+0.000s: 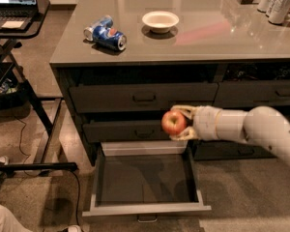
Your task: Pick apple from bottom drawer and place on counter
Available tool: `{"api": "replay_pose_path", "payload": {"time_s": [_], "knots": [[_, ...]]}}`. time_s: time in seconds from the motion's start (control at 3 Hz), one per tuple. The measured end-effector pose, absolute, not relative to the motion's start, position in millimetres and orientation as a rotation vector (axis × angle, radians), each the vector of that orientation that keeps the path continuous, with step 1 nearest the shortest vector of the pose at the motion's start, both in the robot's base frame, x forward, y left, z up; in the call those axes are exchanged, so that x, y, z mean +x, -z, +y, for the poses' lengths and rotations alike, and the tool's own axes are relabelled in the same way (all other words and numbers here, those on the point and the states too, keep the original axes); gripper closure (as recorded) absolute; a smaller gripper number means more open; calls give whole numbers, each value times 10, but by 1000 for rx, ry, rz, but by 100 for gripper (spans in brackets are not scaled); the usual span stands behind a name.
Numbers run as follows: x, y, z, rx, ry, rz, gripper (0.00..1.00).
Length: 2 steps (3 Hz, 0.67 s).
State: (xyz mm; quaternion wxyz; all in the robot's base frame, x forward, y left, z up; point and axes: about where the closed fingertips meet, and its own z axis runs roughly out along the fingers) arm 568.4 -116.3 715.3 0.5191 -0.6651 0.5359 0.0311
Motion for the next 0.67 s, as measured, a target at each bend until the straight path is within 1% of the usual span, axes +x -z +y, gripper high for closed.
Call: {"api": "replay_pose_path", "payload": {"time_s": [0.33, 0.67], "knots": [[6099, -7891, -1233, -1597, 58, 1207, 100], [6521, -8539, -1313, -1567, 132, 1145, 100]]}}
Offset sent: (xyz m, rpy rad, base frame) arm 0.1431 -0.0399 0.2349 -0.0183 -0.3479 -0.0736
